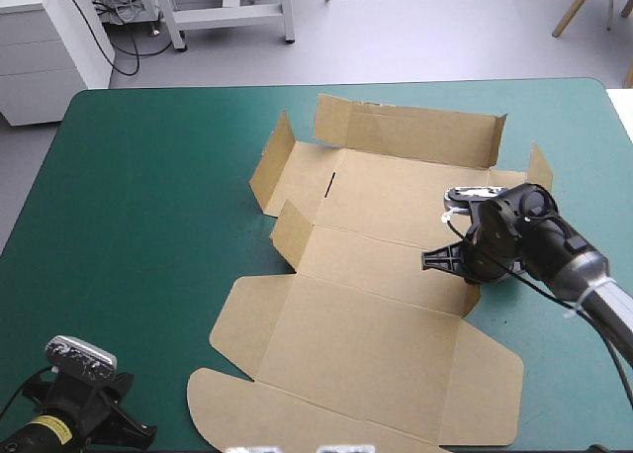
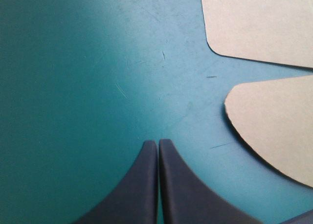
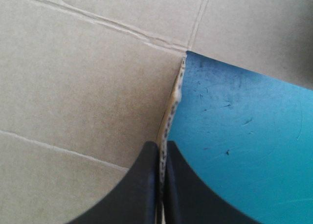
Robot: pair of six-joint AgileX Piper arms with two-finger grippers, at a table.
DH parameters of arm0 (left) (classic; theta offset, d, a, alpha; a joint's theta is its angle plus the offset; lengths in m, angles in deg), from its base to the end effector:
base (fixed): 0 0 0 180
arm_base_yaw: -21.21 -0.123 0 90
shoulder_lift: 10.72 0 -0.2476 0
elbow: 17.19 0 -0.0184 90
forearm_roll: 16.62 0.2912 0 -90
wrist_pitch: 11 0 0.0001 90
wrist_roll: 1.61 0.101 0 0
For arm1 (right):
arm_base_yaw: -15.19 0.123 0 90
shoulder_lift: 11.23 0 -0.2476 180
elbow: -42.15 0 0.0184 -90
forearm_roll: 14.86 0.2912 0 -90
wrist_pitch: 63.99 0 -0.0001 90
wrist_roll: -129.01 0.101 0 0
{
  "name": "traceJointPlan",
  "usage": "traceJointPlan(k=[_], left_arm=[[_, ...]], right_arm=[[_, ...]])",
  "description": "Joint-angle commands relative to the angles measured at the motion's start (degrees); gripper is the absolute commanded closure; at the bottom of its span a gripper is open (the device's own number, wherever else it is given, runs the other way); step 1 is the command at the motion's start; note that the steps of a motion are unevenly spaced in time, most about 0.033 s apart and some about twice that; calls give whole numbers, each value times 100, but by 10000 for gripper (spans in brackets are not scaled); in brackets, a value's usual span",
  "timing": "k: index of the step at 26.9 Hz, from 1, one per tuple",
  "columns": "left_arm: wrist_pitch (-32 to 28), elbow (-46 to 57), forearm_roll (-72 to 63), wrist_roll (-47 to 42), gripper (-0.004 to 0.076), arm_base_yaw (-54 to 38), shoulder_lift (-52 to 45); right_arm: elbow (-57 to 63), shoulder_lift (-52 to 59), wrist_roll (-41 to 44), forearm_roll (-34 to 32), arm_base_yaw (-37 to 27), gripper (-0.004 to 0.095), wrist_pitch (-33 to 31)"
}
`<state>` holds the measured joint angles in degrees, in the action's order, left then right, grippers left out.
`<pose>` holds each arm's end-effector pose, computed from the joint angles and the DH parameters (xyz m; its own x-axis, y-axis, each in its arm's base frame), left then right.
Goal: Fold the box
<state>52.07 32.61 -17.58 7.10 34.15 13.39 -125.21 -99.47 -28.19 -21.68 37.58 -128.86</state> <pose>0.1142 -0.0278 0.2486 -0.6714 0.3019 -0.6768 0.3340 0.9385 0.0874 0.2877 0.1068 0.2363 -0.9625 -0.0307 -0.2694 -0.0281 0.9995 -0.0133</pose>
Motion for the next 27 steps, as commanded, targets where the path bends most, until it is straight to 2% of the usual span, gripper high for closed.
traceJointPlan(k=[1,6,11,17,20,22,24,25,27], left_arm=[[-317,-130,-82,-21,734,-10,52],[-317,-130,-82,-21,734,-10,52],[-317,-130,-82,-21,734,-10,52],[-317,-130,-82,-21,734,-10,52],[-317,-130,-82,-21,734,-10,52],[-317,-130,-82,-21,734,-10,52],[-317,-130,-82,-21,734,-10,52],[-317,-130,-82,-21,734,-10,52],[-317,-130,-86,-21,734,-10,52]], right_arm=[[-217,-223,78,-204,12,927,299],[-659,-689,-217,-232,12,927,158],[-1359,-1018,-782,-544,12,927,133],[-2112,-1453,-2707,-603,12,927,334],[-2432,-1823,-3413,-574,12,927,1017],[-2592,-2000,-3878,-483,12,927,1240],[-2773,-2203,-4667,-221,12,927,1382],[-2919,-2383,-5373,125,12,928,1543],[-3154,-2651,-6062,778,12,927,1864]])
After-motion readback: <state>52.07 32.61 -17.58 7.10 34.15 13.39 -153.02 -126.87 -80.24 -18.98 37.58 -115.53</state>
